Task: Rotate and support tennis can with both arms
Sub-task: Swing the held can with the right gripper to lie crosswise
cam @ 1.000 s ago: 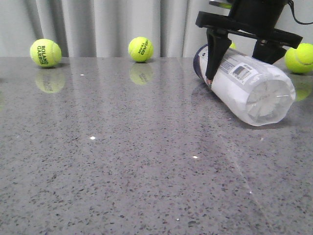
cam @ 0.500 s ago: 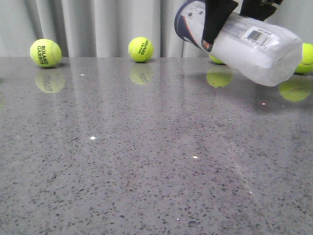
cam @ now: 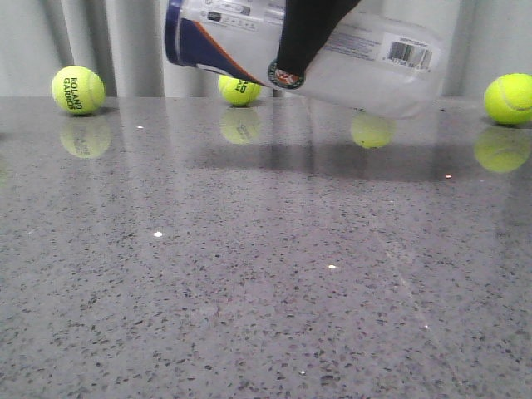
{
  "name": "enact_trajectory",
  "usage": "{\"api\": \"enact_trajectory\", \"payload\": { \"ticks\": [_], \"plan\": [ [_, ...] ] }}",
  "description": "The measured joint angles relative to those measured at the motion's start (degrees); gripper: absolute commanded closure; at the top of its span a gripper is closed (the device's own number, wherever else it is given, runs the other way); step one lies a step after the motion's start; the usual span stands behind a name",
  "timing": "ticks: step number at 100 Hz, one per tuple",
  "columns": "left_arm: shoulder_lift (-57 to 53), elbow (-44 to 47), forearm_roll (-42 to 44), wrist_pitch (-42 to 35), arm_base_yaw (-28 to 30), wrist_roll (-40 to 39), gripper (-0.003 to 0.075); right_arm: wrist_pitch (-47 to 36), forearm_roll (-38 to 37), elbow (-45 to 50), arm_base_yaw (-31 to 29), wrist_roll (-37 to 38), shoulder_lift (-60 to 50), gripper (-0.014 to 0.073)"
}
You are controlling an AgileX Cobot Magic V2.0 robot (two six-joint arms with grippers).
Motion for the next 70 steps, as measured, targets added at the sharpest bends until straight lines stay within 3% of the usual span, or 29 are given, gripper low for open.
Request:
{"api": "enact_trajectory", "payload": {
  "ticks": [19, 70],
  "plan": [
    [0.0, 0.0, 0.0, 0.0, 0.0, 0.0, 0.074, 0.0, 0.0, 0.0, 2.6, -6.2, 0.0, 0.0247],
    [0.0, 0.0, 0.0, 0.0, 0.0, 0.0, 0.074, 0.0, 0.0, -0.2, 2.8, -7.7, 6.2, 0.0247]
  ]
}}
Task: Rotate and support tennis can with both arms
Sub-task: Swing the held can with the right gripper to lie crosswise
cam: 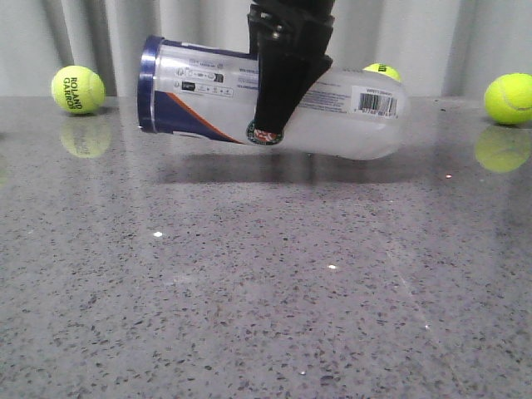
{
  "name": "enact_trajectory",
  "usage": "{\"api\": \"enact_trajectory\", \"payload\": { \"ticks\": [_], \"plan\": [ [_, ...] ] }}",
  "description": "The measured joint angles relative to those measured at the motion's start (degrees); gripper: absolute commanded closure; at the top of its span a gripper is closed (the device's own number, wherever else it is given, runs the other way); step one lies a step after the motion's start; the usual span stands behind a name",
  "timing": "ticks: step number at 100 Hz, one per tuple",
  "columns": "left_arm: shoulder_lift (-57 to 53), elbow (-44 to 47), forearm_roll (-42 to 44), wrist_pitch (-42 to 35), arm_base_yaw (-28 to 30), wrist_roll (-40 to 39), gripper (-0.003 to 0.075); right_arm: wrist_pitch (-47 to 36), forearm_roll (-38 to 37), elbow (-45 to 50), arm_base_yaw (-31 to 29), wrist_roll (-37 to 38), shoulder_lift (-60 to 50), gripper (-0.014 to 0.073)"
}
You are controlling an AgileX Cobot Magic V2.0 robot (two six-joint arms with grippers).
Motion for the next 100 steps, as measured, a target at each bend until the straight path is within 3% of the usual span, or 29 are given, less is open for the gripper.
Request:
{"api": "enact_trajectory", "payload": {
  "ticks": [68, 100],
  "plan": [
    [0.0, 0.0, 0.0, 0.0, 0.0, 0.0, 0.074, -0.2, 0.0, 0.0, 0.0, -2.9, 3.0, 0.024],
    [0.0, 0.0, 0.0, 0.0, 0.0, 0.0, 0.074, -0.2, 0.8, 0.0, 0.0, -2.9, 3.0, 0.0074]
  ]
}}
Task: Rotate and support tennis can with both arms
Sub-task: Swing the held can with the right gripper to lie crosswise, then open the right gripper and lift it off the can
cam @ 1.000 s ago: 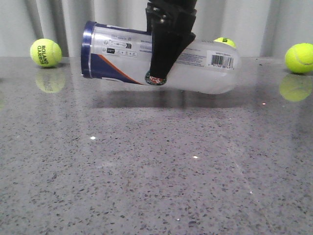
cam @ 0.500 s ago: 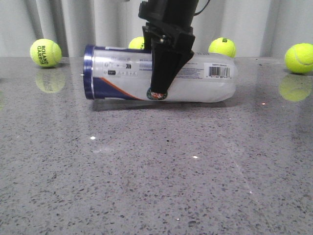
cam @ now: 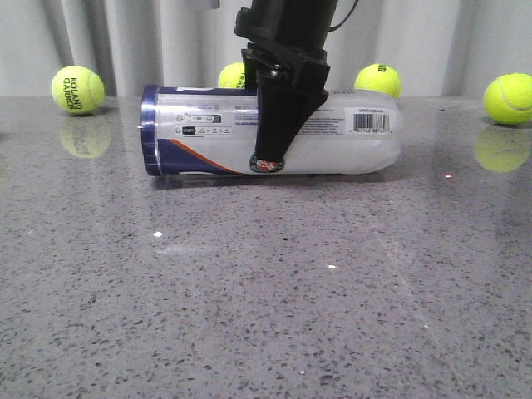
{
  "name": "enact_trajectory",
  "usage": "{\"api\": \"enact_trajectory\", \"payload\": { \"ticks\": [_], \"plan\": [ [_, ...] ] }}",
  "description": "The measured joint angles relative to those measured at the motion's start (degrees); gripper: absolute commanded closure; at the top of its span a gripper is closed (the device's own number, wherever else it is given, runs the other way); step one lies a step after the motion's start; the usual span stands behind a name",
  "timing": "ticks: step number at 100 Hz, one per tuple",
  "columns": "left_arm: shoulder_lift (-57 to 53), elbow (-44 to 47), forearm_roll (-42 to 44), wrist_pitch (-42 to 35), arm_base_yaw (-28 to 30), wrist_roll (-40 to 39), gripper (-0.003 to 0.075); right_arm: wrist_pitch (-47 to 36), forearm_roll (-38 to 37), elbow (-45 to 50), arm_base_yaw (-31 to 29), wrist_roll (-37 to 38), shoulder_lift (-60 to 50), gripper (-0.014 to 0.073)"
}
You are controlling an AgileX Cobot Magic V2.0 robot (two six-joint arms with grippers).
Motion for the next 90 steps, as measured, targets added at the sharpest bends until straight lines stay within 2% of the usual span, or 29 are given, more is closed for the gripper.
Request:
{"api": "enact_trajectory", "payload": {
  "ticks": [48, 55, 67, 90],
  "plan": [
    [0.0, 0.0, 0.0, 0.0, 0.0, 0.0, 0.074, -0.1, 3.3, 0.0, 0.0, -0.1, 0.0, 0.0071],
    [0.0, 0.0, 0.0, 0.0, 0.0, 0.0, 0.074, -0.1, 3.3, 0.0, 0.0, 0.4, 0.0, 0.0042],
    [0.0, 0.0, 0.0, 0.0, 0.0, 0.0, 0.074, -0.1, 3.3, 0.0, 0.0, 3.3, 0.0, -0.0063],
    [0.0, 0.0, 0.0, 0.0, 0.0, 0.0, 0.074, -0.1, 3.3, 0.0, 0.0, 5.2, 0.1, -0.0069]
  ]
}}
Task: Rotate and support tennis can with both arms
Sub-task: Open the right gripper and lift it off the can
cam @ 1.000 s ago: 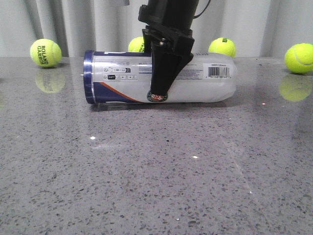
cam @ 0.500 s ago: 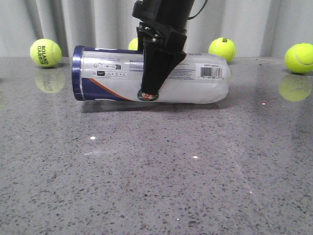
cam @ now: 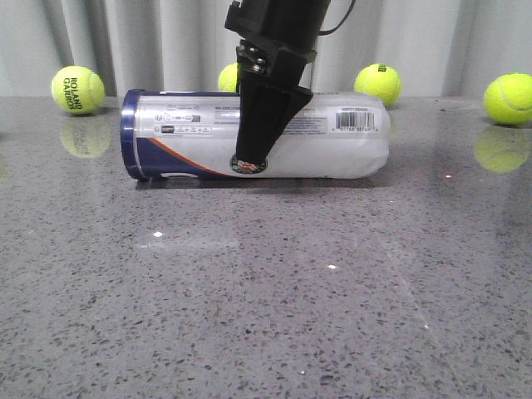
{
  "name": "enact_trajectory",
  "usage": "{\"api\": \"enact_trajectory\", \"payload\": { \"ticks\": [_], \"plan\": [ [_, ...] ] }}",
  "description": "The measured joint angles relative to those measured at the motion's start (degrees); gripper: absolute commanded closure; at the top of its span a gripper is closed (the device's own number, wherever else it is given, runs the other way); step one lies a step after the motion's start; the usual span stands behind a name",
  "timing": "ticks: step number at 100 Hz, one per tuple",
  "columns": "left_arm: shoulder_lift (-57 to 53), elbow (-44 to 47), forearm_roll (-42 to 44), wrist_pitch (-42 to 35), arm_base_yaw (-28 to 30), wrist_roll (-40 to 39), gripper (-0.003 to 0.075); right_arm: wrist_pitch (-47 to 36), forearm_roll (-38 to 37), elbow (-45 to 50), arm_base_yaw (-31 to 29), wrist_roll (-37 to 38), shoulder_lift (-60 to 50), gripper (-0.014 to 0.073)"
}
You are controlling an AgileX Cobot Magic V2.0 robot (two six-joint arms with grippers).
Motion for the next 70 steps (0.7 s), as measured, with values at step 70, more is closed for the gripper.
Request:
{"api": "enact_trajectory", "payload": {
  "ticks": [70],
  "plan": [
    [0.0, 0.0, 0.0, 0.0, 0.0, 0.0, 0.074, 0.1, -0.7, -7.5, 0.0, 3.6, -1.6, -0.0069]
  ]
}}
